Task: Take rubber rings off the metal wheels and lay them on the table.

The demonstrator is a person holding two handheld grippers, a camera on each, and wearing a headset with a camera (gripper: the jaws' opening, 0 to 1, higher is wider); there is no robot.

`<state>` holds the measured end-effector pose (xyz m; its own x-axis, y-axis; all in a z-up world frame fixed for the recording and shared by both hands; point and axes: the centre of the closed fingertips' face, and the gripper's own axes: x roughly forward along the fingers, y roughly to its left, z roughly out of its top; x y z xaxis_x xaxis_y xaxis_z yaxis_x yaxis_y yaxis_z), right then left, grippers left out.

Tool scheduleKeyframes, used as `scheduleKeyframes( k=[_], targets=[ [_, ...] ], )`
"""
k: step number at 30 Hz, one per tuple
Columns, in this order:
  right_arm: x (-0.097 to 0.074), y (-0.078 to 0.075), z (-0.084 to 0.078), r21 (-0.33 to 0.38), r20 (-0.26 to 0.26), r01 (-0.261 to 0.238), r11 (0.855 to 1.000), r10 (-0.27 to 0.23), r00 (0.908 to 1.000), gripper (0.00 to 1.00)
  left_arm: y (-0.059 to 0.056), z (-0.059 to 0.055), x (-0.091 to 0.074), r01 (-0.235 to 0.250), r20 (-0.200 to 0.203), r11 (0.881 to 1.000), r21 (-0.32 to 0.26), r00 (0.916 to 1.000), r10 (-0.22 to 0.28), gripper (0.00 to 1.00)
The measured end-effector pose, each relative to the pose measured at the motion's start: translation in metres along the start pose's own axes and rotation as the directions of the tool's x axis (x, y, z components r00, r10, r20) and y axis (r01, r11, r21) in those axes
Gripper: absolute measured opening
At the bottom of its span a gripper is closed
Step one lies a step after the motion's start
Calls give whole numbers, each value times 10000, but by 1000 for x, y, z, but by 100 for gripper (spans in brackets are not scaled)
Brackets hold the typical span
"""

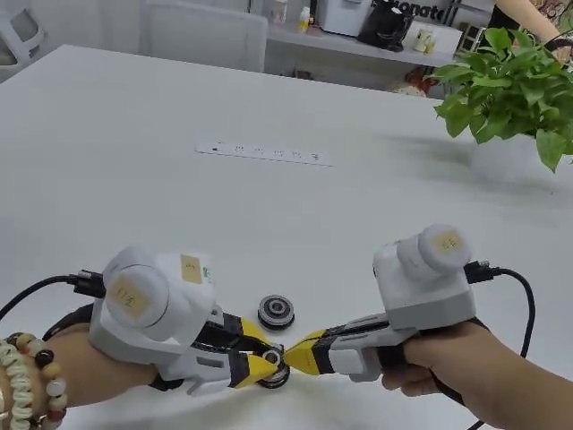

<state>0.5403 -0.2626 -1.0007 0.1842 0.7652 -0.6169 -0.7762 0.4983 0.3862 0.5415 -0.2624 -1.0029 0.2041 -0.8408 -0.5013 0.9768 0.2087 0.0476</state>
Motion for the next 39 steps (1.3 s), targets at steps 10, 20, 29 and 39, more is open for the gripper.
scheduleKeyframes(
  k=[10, 20, 29, 39],
  targets=[
    [0, 2, 3, 157, 196, -168, 9997, 165, 9997, 0, 0, 0, 0, -3, -28, 10000, -12, 10000, 3, 13],
    [-1, 10, 21, 108, 893, -381, 9992, 370, 9953, 0, 1, 0, 0, -44, -2, 10000, -87, 10000, 44, 13],
    [-1, -4, 4, 553, 251, 177, 9983, -191, 9995, 0, 1, 0, 0, -67, 118, 9999, -152, 9999, 68, 14],
    [-2, -6, 5, 651, 283, 313, 9974, -332, 9990, 0, 1, 6, -2, -58, -27, 9999, 125, 10000, 59, 16]
  ],
)
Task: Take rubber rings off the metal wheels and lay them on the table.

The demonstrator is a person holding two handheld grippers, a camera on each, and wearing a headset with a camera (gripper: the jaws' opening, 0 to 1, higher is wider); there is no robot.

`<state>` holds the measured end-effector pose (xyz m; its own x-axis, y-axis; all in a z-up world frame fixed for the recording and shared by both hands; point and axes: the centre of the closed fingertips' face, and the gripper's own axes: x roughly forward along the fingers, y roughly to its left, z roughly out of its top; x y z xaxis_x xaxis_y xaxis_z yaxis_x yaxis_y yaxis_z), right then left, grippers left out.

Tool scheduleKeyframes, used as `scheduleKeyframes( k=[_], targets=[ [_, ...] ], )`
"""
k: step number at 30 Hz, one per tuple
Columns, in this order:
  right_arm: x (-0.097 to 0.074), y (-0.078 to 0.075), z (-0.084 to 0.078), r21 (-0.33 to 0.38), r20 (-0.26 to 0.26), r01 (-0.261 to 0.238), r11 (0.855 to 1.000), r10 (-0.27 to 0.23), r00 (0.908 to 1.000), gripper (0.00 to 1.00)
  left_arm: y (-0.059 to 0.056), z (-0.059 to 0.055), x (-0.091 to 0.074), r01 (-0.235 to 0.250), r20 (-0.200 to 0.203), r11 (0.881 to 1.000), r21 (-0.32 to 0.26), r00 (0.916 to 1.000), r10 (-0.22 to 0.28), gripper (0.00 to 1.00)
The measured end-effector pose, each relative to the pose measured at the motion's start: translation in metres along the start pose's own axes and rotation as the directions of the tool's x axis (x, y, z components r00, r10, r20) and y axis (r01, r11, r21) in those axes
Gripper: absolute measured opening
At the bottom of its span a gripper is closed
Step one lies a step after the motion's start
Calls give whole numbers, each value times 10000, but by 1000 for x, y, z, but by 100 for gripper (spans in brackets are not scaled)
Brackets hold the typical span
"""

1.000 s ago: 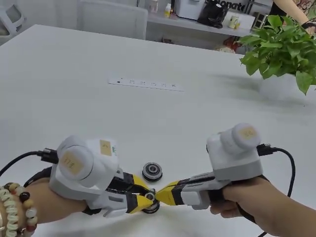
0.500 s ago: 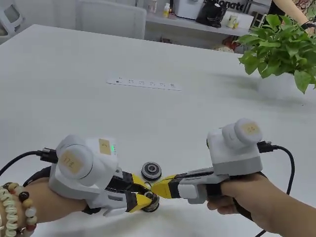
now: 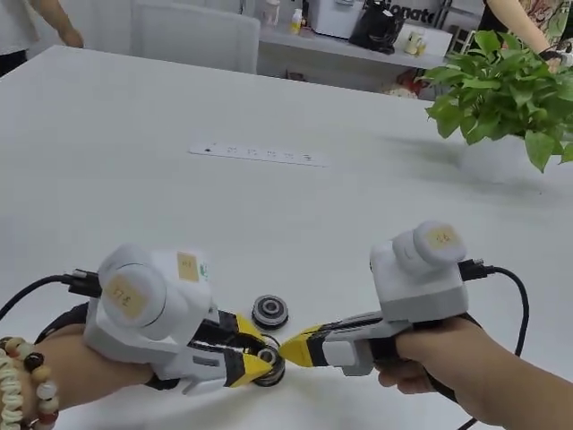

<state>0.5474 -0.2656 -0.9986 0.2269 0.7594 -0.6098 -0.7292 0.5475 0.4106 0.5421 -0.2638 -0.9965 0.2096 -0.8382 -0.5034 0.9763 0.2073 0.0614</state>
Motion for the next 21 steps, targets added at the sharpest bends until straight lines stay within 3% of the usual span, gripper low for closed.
scheduleKeyframes(
  k=[6, 11, 17, 21],
  targets=[
    [-4, -2, 6, 200, 280, 81, 9998, -87, 9996, 0, 4, 15, -10, 19, 400, 9998, -177, 9992, -12, 22],
    [-5, -2, 9, 244, 409, 104, 9996, -114, 9991, 0, 1, 27, -22, 191, 539, 9997, -129, 9984, -184, 36],
    [-8, -2, 15, 305, 678, 93, 9995, -113, 9976, 0, -5, 43, -34, 418, 509, 9958, 814, 9976, -460, 48],
    [-13, -2, 21, 395, 983, 115, 9992, -153, 9950, 0, -9, 53, -40, 682, 488, 9940, 853, 9962, -726, 57]
  ],
)
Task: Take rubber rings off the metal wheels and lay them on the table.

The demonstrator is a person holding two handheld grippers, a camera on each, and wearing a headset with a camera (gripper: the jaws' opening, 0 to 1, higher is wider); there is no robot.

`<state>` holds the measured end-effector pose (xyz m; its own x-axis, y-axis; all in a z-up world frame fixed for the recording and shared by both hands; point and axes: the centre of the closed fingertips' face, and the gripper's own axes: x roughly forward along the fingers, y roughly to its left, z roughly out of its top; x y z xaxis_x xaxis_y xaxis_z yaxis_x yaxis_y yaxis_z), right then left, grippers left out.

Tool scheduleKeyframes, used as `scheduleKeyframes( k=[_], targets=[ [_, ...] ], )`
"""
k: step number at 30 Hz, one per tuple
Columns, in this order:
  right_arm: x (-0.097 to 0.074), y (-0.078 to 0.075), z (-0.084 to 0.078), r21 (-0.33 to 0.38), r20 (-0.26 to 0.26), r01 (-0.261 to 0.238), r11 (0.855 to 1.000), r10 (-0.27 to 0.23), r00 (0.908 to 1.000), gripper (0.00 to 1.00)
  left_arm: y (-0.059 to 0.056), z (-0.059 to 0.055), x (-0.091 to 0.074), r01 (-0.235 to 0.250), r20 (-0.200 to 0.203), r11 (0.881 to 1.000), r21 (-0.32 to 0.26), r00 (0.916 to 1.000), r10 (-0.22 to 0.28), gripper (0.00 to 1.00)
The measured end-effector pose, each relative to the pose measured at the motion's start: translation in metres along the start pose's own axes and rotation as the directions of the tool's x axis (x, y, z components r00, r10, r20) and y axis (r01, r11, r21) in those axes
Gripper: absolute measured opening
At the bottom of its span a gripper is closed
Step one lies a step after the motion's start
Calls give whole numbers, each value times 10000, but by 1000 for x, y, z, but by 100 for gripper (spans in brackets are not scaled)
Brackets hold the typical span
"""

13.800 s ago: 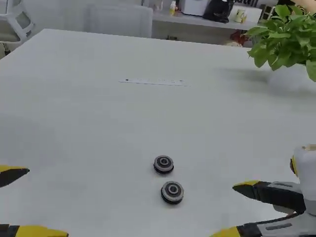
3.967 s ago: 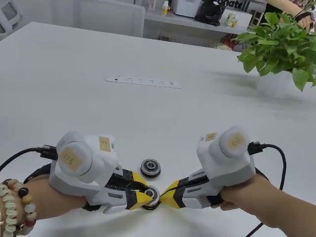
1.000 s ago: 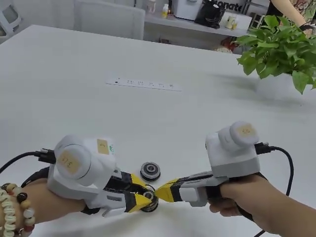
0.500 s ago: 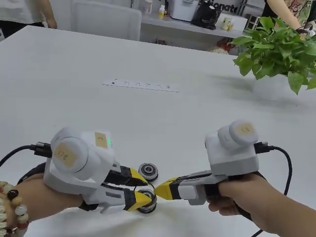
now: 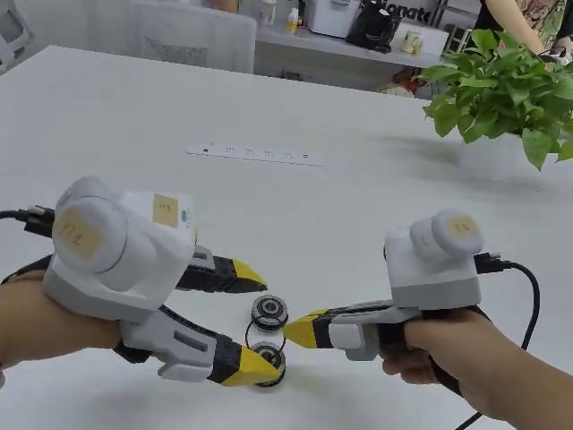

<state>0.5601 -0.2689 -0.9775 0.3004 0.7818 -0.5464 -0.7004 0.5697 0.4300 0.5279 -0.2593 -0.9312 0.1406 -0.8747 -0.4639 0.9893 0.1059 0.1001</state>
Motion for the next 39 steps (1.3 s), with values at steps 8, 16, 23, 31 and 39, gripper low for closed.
scheduleKeyframes(
  k=[8, 16, 23, 31, 39],
  targets=[
    [-9, 2, 20, 210, 859, -42, 9998, 24, 9963, 0, 7, 20, -31, -166, 147, 9999, 47, 9998, 165, 72],
    [-16, 1, 35, 369, 1491, -40, 9993, -15, 9888, 0, 22, 17, -78, -1169, 112, 9929, -205, 9931, 1171, 79],
    [-20, 3, 43, 383, 1832, -96, 9992, 24, 9831, 0, 26, -5, -116, -2124, -320, 9753, -610, 9770, 2108, 82],
    [-23, 13, 53, 393, 2174, -317, 9987, 225, 9758, 0, 20, -40, -152, -3108, -698, 9395, -1443, 9502, 3037, 86],
    [-20, 19, 56, 431, 2142, -602, 9973, 496, 9755, 0, 12, -64, -169, -3877, -734, 8878, -2478, 9213, 3818, 87]
  ],
)
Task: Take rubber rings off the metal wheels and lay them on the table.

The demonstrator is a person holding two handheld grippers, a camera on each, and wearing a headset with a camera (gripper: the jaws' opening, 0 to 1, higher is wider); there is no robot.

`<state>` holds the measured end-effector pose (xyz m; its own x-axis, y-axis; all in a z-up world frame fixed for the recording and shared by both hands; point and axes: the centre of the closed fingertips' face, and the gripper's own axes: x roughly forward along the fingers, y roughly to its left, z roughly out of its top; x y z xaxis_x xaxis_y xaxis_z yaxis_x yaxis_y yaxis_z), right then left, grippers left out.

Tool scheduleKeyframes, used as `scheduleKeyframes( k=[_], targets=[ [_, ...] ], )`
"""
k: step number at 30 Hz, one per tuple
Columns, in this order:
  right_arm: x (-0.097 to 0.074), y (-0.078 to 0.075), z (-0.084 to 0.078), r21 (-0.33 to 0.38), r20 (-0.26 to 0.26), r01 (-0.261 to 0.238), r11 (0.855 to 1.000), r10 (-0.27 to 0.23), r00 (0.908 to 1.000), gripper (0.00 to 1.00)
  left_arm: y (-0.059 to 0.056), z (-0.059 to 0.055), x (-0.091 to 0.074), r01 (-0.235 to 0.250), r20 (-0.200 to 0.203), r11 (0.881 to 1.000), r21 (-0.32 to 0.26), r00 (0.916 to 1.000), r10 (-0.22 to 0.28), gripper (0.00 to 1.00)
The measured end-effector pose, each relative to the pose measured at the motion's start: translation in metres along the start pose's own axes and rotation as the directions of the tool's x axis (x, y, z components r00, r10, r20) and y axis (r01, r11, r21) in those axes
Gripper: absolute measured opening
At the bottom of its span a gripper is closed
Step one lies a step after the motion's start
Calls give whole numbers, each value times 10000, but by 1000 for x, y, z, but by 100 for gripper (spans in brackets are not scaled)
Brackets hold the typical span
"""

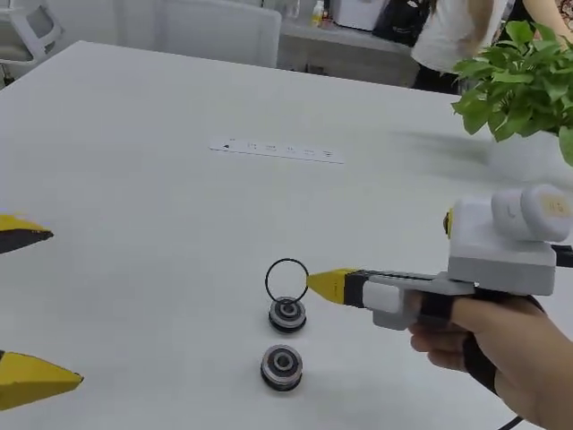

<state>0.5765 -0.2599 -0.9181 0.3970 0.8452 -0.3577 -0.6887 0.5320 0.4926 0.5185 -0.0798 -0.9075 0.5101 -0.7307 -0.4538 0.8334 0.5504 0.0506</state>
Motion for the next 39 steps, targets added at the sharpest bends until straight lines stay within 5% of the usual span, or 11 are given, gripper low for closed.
scheduleKeyframes(
  k=[13, 26, 32, 39],
  targets=[
    [13, 40, 17, -389, 36, -977, 9945, 980, 9952, 0, -17, -24, 3, -291, 96, 9908, -1318, 9995, 306, 87],
    [48, 86, 39, -1802, -812, -2131, 9603, 2014, 9761, 0, -31, -29, 8, -223, 216, 9819, -1881, 9994, 269, 89],
    [73, 93, 31, -2178, -1442, -2290, 9487, 2008, 9690, 0, -27, -31, 7, -559, 134, 9778, -2018, 9981, 598, 88],
    [87, 85, -3, -1851, -1981, -2342, 9544, 1972, 9601, 0, -27, -33, 7, -801, -23, 9745, -2096, 9967, 815, 89]
  ],
)
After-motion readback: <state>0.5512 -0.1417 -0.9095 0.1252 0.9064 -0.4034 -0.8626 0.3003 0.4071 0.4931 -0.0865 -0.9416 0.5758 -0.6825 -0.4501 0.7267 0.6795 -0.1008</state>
